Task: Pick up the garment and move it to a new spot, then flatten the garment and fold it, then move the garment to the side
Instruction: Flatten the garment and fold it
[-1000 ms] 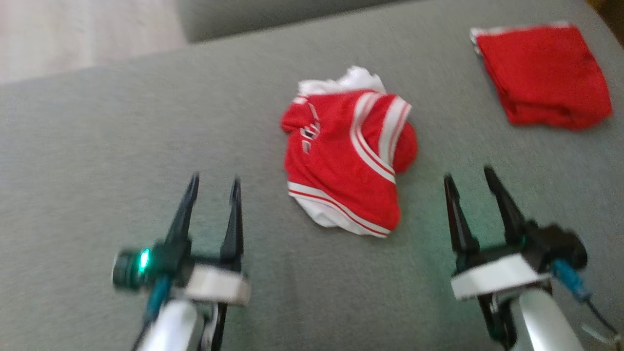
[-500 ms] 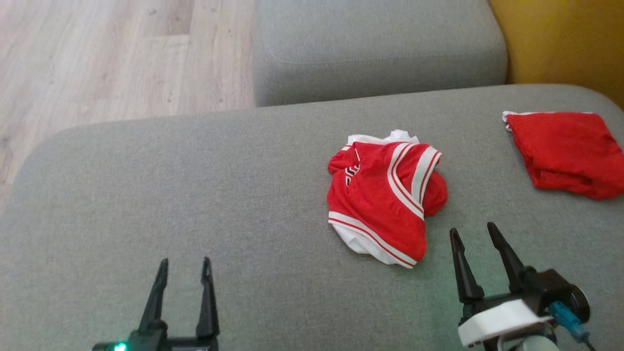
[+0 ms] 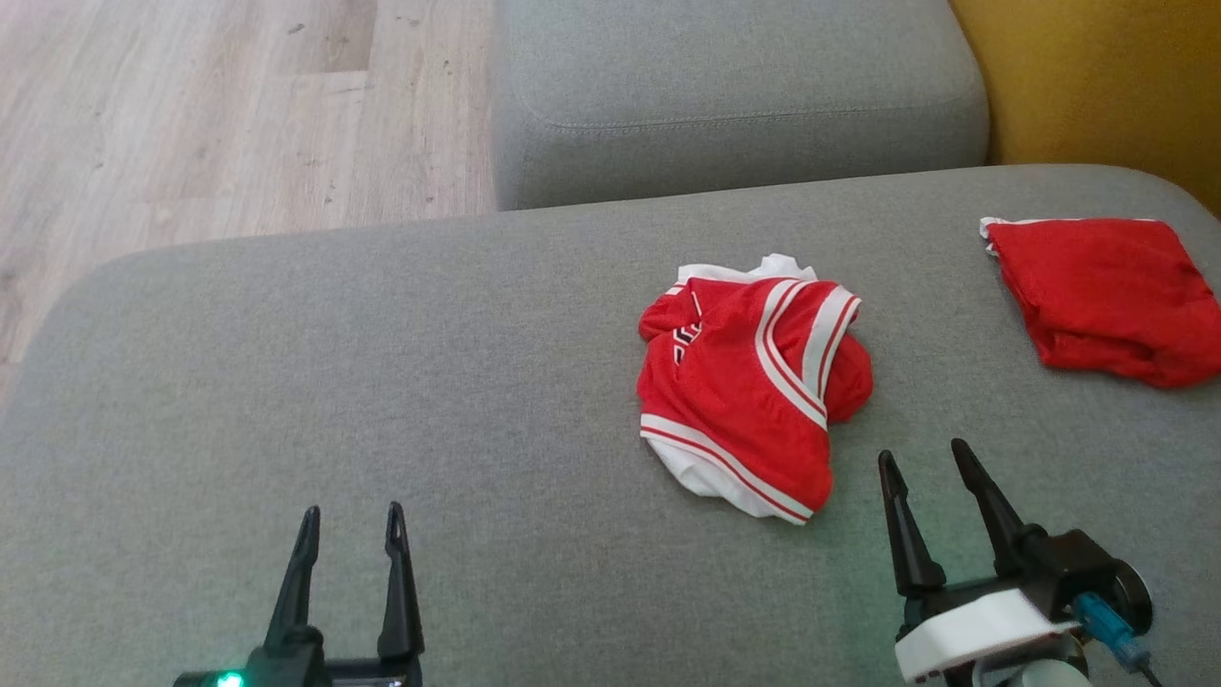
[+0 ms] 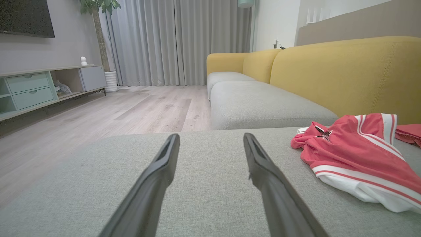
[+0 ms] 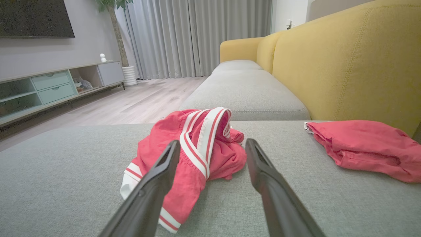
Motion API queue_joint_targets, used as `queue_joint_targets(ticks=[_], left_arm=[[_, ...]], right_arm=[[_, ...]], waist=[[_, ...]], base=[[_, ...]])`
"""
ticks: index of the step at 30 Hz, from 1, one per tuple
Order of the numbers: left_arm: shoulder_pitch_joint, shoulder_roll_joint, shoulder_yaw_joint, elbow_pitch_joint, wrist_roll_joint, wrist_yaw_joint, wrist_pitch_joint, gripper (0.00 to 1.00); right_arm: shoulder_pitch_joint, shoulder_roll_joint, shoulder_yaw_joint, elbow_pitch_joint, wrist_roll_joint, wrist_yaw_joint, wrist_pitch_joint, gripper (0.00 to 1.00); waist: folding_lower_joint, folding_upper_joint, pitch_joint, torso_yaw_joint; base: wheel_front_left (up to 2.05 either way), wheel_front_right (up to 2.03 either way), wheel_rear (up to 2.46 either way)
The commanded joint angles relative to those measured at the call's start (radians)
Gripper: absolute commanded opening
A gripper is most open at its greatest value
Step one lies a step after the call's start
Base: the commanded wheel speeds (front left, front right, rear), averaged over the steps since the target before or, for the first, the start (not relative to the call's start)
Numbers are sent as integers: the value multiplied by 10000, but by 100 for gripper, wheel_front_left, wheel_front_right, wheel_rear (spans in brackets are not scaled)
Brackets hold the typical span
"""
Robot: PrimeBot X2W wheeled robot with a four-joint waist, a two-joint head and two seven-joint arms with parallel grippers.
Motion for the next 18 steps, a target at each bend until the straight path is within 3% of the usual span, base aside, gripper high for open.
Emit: queue_joint_targets(ticks=[1, 18], left_arm=[[-391, -62, 321, -328, -87, 95, -95, 100], [-534, -64, -74, -105, -219, 69, -95, 100]], right_arm=[[-297, -24, 274, -277, -33, 67, -38, 100], [-424, -24, 455, -338, -20, 67, -38, 100]], waist=[[0, -1, -5, 5], [0, -1, 329, -308]], base=[[0, 0, 0], [0, 0, 0]])
